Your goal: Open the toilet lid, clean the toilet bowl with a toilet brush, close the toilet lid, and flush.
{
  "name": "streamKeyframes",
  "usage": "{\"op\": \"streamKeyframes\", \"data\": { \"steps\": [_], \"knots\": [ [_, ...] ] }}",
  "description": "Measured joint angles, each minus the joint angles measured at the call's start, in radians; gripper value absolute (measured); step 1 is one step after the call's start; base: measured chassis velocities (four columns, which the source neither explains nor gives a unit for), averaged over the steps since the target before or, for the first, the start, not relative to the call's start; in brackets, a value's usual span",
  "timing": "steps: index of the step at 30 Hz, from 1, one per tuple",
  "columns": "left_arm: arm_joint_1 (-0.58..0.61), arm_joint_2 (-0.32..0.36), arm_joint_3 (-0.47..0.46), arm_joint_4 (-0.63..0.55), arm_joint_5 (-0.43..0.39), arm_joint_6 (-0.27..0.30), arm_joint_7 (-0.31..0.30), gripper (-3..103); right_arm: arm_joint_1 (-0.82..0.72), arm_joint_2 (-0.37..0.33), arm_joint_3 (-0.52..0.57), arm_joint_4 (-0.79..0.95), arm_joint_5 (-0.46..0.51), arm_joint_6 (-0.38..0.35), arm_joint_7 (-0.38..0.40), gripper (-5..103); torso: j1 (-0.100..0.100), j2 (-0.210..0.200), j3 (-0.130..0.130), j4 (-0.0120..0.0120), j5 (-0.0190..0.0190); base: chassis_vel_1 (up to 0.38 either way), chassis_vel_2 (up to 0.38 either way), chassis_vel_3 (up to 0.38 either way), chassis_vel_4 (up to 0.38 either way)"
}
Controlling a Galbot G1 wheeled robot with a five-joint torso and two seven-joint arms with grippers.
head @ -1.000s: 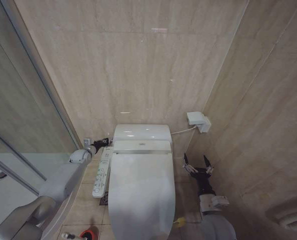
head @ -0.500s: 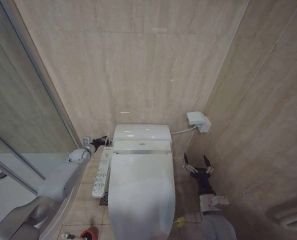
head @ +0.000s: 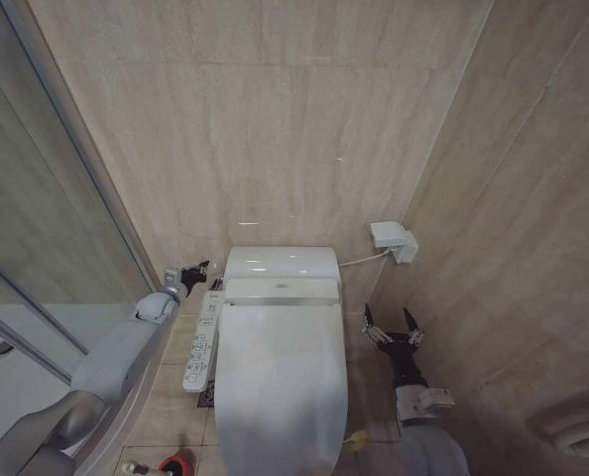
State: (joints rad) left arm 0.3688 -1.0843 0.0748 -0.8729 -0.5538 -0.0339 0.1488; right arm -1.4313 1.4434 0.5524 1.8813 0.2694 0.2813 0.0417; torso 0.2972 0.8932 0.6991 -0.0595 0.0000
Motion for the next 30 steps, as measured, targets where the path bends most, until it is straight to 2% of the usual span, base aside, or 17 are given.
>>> {"op": "streamKeyframes", "data": {
  "steps": [9,19,28,30],
  "knots": [
    [0.016,0.006,-0.031,-0.053,0.050,-0.042,-0.021,0,0.000,0.000,0.000,0.000,0.000,0.000,0.000,100,0.000,0.000,0.000,0.0000,0.0000,0.000,0.000,0.000,0.000],
    [0.066,0.029,-0.071,-0.152,0.062,-0.047,-0.045,0,0.000,0.000,0.000,0.000,0.000,0.000,0.000,100,0.000,0.000,0.000,0.0000,0.0000,0.000,0.000,0.000,0.000],
    [0.192,0.048,-0.175,-0.308,0.025,-0.050,-0.101,0,0.000,0.000,0.000,0.000,0.000,0.000,0.000,100,0.000,0.000,0.000,0.0001,-0.0001,0.000,0.000,0.000,0.000],
    [0.233,0.056,-0.203,-0.372,0.019,-0.050,-0.119,0,0.000,0.000,0.000,0.000,0.000,0.000,0.000,100,0.000,0.000,0.000,0.0001,0.0001,0.000,0.000,0.000,0.000]
  ]
}}
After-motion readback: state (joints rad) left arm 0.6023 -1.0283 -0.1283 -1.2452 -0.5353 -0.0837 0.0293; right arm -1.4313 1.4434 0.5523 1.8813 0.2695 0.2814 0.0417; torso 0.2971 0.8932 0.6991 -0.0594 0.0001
